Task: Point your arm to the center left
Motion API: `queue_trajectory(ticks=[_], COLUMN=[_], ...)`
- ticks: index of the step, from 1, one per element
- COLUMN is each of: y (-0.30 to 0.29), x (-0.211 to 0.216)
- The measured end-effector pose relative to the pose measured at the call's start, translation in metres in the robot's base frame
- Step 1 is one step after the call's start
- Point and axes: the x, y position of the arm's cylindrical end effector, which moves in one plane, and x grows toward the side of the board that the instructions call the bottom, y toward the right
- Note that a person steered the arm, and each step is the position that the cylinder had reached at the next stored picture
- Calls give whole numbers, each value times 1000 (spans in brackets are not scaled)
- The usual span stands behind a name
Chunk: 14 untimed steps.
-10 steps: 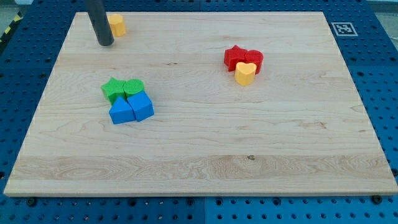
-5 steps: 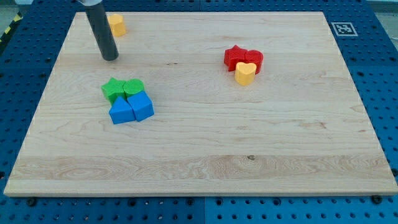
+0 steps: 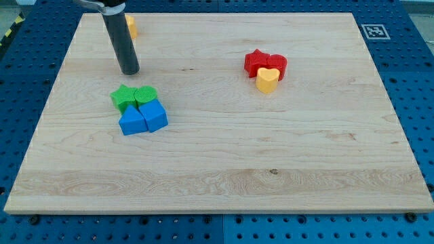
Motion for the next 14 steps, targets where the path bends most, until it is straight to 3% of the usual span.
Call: queue_trajectory(ticks=[4,6,8,9,10,12,14], y=[100,151,159,135,86,24,-44], x=[51,110,191,224,227,150,150])
